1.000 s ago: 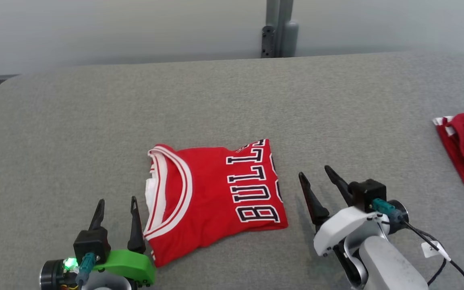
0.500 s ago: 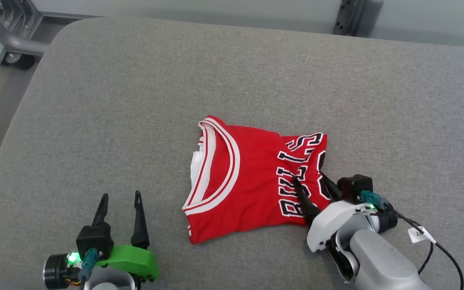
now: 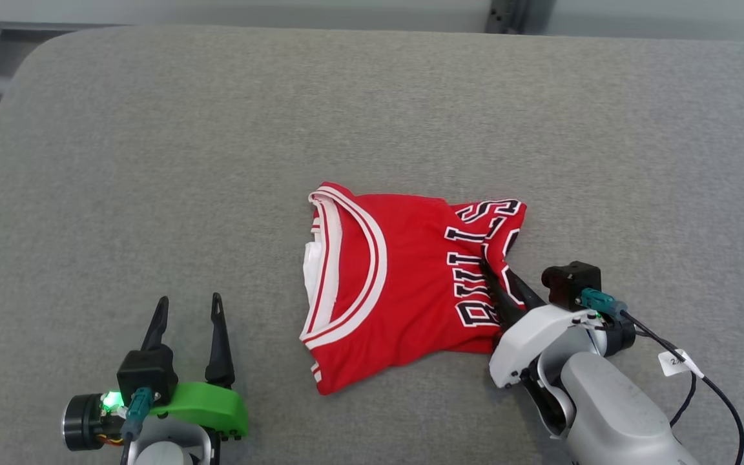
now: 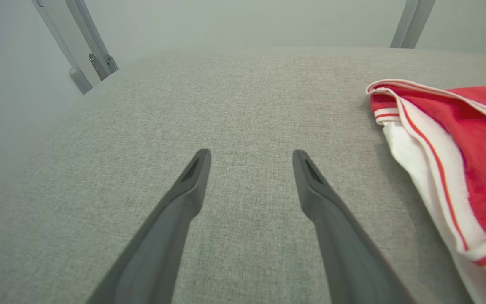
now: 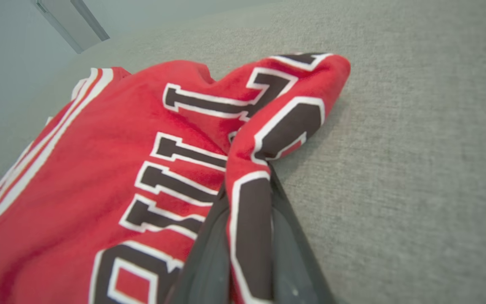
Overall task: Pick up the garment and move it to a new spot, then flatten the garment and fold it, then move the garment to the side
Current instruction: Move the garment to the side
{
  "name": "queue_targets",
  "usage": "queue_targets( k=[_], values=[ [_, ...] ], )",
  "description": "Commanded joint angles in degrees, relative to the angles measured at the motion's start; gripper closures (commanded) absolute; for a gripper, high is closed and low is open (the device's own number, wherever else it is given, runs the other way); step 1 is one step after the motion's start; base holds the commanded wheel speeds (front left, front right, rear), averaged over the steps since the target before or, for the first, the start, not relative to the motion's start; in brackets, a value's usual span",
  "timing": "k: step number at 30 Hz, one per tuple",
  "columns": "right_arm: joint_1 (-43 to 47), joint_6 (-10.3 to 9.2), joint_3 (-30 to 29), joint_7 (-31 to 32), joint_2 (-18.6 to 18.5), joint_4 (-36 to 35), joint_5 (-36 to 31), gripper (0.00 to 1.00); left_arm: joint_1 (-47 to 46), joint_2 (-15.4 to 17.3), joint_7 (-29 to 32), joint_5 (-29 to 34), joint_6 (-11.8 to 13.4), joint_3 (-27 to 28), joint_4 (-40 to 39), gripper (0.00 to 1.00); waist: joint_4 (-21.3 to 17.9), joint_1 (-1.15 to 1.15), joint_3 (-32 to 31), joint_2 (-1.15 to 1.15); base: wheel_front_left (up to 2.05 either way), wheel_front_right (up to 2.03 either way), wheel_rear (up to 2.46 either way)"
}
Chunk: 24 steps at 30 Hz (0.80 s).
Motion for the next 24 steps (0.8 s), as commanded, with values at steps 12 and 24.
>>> queue_targets(
  k=[12, 24],
  values=[
    [2.74, -0.19, 1.64, 0.11, -0.54, -2.73, 2.45, 1.0, -2.24, 0.21, 0.03, 2.64, -2.11, 0.24, 1.0, 0.0, -28.97, 0.0, -3.62, 0.0, 0.0, 0.0, 0.0],
    [5.36, -0.18, -0.43, 0.11, -0.43, -5.61, 3.95, 1.0, -4.68, 0.29, 0.04, 5.48, -4.86, -0.13, 2.35, 0.0, -40.47, 0.0, -1.39, 0.0, 0.0, 0.0, 0.0]
  ],
)
